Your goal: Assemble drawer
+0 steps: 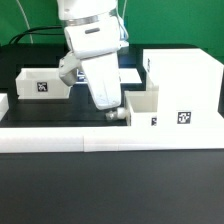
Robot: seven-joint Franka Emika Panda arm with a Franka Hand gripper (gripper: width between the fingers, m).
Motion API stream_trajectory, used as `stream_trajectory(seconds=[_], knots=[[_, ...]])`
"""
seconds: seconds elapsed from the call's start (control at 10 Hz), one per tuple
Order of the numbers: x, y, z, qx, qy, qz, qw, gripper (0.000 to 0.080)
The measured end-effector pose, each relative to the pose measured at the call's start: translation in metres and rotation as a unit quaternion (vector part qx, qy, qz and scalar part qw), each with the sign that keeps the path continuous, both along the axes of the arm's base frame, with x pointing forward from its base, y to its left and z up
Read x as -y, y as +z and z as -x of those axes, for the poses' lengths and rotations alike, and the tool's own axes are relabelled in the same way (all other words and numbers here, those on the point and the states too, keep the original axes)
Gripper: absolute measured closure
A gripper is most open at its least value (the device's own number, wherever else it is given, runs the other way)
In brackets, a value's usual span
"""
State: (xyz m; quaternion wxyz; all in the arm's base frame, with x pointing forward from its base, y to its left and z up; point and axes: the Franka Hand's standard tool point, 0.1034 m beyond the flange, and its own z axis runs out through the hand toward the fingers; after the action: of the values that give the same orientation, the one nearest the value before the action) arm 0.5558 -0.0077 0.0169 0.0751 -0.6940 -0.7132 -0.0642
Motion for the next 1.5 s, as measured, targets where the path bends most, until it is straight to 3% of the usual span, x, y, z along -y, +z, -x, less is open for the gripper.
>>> stream_trajectory(seconds=[0.4,0.8,1.0,1.5], knots=[[-0.028,0.004,-0.003,-0.004,-0.018,-0.004,1.000,0.0151],[-0.023,0.004,-0.003,-0.007,-0.027,-0.004,1.000,0.0151],[0.001,0.011,0.005,-0.006,-0.040,0.002,0.999,0.0151],[0.065,0.042,0.044,0.007,-0.081,0.026,0.996,0.0151]])
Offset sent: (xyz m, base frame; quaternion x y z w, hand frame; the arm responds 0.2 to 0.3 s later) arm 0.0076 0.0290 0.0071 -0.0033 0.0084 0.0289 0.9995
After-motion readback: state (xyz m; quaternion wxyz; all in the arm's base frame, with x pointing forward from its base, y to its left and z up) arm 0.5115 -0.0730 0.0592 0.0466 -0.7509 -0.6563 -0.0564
